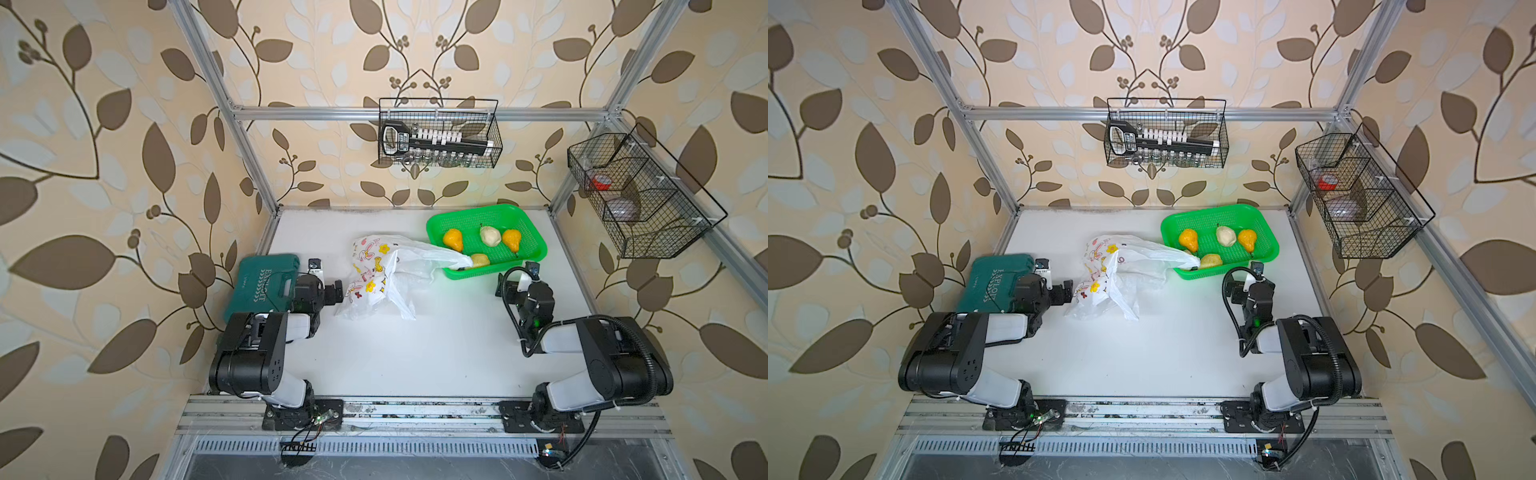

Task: Place the pears into plastic bags & tie knots
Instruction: Pick up the plastic bag at the center of the board.

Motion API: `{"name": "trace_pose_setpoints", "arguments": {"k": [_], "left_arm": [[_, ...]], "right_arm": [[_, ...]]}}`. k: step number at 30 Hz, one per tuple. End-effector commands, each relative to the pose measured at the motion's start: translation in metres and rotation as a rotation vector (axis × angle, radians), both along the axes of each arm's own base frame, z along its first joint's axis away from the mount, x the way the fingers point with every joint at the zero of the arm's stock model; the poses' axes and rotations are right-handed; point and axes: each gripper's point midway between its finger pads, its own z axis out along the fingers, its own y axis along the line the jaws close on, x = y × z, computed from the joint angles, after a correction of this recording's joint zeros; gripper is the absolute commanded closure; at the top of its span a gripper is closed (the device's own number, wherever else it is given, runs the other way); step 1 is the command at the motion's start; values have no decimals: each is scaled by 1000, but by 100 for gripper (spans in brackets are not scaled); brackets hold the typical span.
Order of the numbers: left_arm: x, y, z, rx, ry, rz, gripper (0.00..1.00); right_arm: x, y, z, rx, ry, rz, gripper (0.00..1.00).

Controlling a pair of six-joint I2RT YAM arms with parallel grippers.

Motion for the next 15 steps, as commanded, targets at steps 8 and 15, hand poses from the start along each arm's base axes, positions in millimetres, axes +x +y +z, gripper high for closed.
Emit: {"name": "trace_pose_setpoints", "arguments": {"k": [8,15], "left_arm": [[14,-8,20,-20,-75,-21,1],[14,-8,20,-19,-75,-19,1]], "right_arm": [[6,-1,14,-17,-52,-6,0],[5,-1,15,-16,-53,-6,0]]}}
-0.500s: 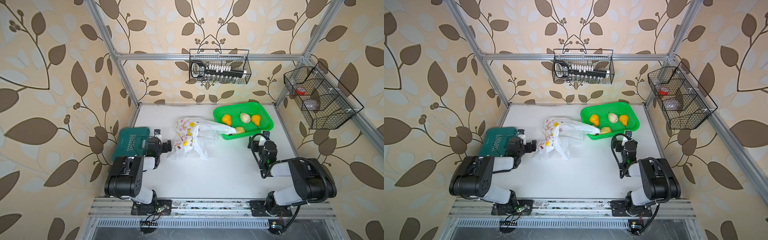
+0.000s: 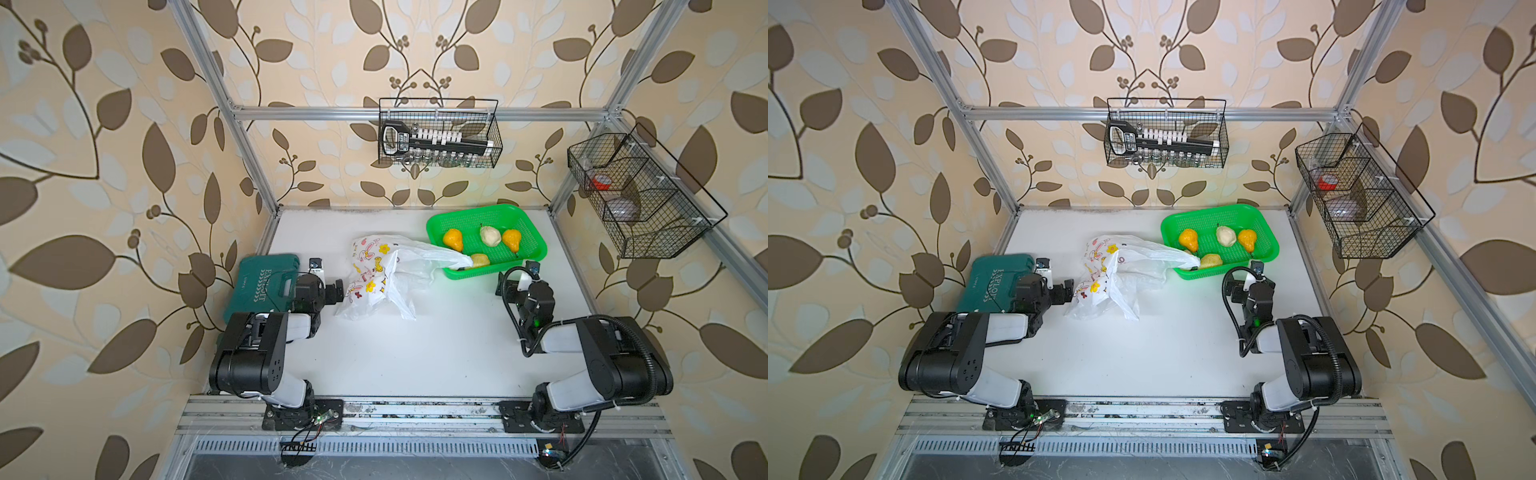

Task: Place the pears into plastic bags & tie knots
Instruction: Pick up the plastic bag at the center of the board.

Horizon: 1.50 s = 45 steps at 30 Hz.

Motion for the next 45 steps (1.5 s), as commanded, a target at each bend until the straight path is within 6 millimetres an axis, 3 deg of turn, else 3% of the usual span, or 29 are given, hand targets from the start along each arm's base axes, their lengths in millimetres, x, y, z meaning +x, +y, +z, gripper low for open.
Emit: {"name": "trace_pose_setpoints", "arguments": {"k": [1,11,15,19,24,26,29,31,34,37,40,45], "left_arm": [[12,-6,17,-20,-60,-14,1],[12,-6,18,-22,-62,-17,1],[8,-2,32,-19,-72,2,3],[4,18,69,-15,-83,133,3],[-19,52,116,-33,-88,372,2],[-28,51,142,-93,-107,398,2],[-37,15,197,-209,-168,222,5],[-45,-19,231,-285,-179,54,6],[-58,-73,256,-318,-93,-173,7],[-72,-130,262,-164,-24,-362,8],[-78,-171,255,22,47,-459,7],[-68,-206,239,255,114,-509,7]], "right_arm": [[4,0,11,-9,-41,-6,0],[5,0,11,-8,-39,-5,0],[-13,-22,37,15,-108,-137,0],[-23,-30,77,103,-129,-197,0],[-30,-26,108,389,-95,-238,0],[-30,-15,119,455,-51,-191,0],[-27,13,143,498,-6,-32,4],[-25,32,157,528,25,67,7],[-20,42,163,566,103,103,9],[-15,49,161,583,165,124,9],[-10,50,162,600,184,124,9],[-1,49,163,614,218,96,9]]}}
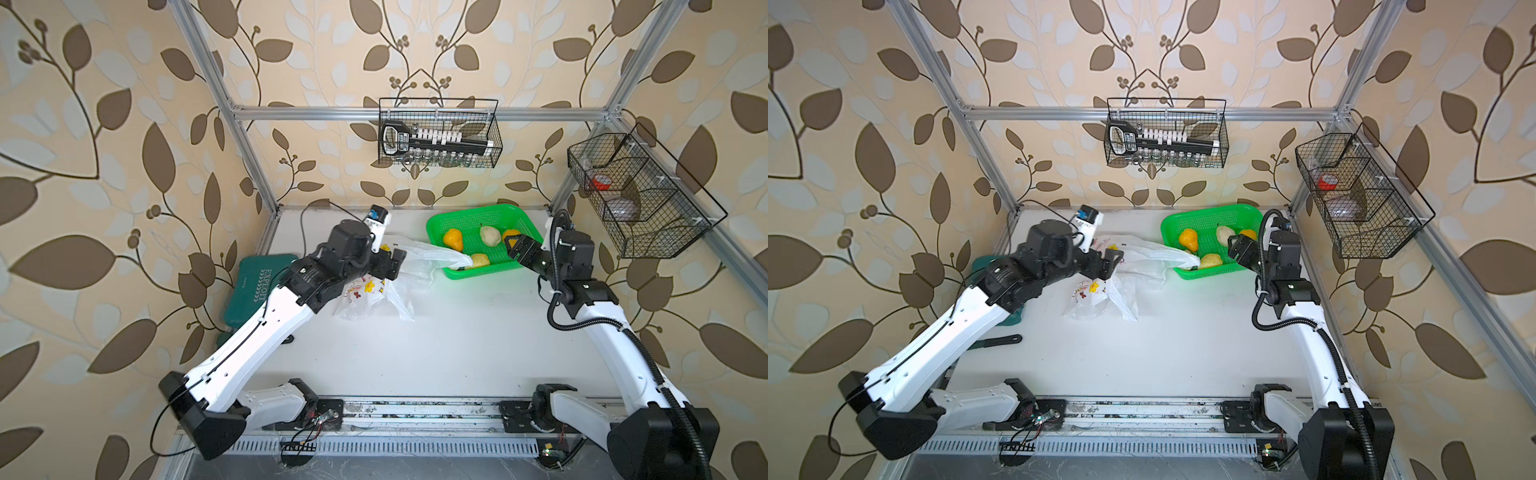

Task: Place the pears into plastic bags & tie knots
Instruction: Pick up the plastic bag at the center of the board, then pick up the pear from the basket.

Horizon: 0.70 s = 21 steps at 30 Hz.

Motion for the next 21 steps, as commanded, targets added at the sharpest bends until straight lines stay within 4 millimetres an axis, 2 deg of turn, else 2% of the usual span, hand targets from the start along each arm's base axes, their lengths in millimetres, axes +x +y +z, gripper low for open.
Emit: {"name": "trace_pose_setpoints", "arguments": {"k": [1,6,8,11,13,15,16,20,21], "left_arm": [[3,14,-24,260,9,28,7],[17,11,-41,338,23,50,7],[22,9,-46,349,18,53,12],[29,7,-49,348,-4,67,43],[40,9,-59,370,-2,101,75],[48,15,-57,347,-1,145,97],[53,22,-54,325,0,185,100],[71,58,-46,191,22,339,100],[71,71,-33,143,-3,385,100]], "right_arm": [[2,5,4,34,40,13,10],[14,9,7,65,54,28,10],[21,12,6,84,59,42,10],[33,22,3,114,77,85,10],[44,31,-1,120,103,122,10],[54,40,-10,117,141,160,12],[60,45,-15,108,159,177,12],[86,61,-36,28,222,193,14],[94,65,-42,0,239,191,14]]}}
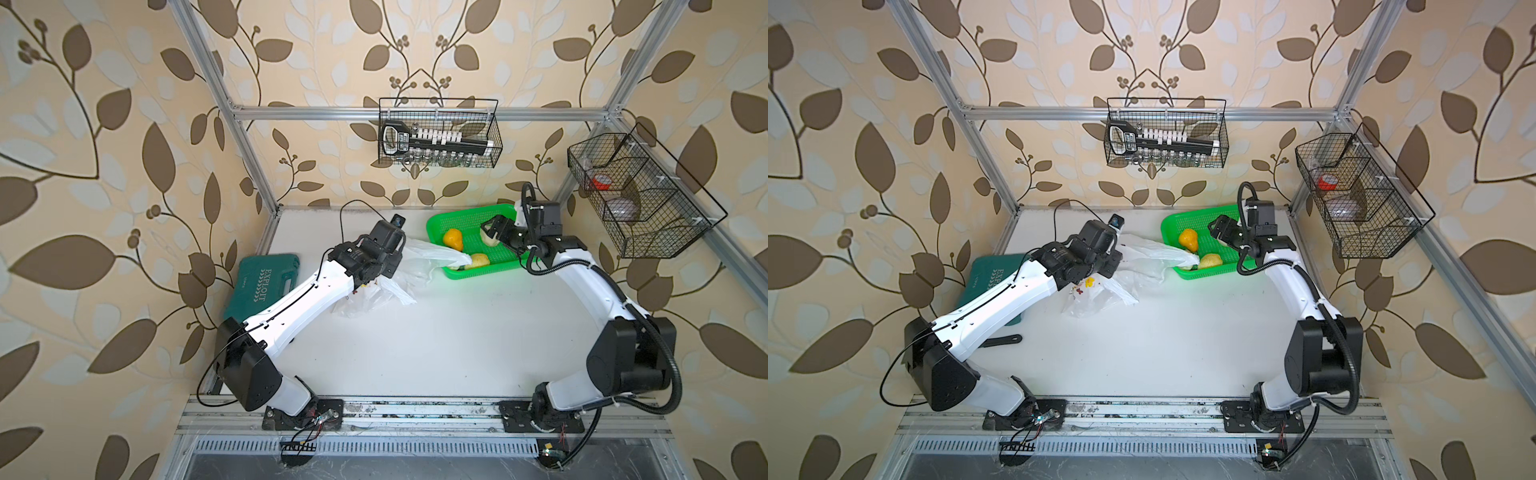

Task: Place the pears into plastic bags & tie knots
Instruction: Pick up the pear from the basket.

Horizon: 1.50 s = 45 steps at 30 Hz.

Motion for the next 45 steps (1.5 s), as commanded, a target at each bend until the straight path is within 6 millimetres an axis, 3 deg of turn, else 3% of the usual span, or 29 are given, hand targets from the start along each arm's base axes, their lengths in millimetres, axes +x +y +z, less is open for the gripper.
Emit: {"name": "trace_pose_setpoints", "arguments": {"k": [1,3,5,13,19,27,33,38,41,45], "left_arm": [[12,37,38,-149,-123,174,100],[11,48,45,-180,-150,203,100],[9,46,48,-201,-157,187,100],[-4,12,30,-320,-31,49,100],[-20,-2,7,-343,101,-13,100],[-39,-8,-26,-346,234,-33,100],[-40,-10,-32,-356,247,-26,100],[-39,-11,-32,-357,244,-22,100],[-39,-10,-32,-356,244,-19,100],[-39,-11,-33,-357,245,-18,100]], "right_arm": [[17,13,-16,-95,45,29,15],[32,19,-33,-143,77,34,15],[47,24,-50,-201,103,45,15],[93,28,-105,-371,125,87,7],[110,41,-124,-356,135,135,7],[118,53,-152,-323,170,157,9],[122,60,-158,-306,173,174,14],[121,65,-156,-287,171,193,29],[119,67,-142,-279,147,201,43],[117,63,-108,-274,90,187,53]]}}
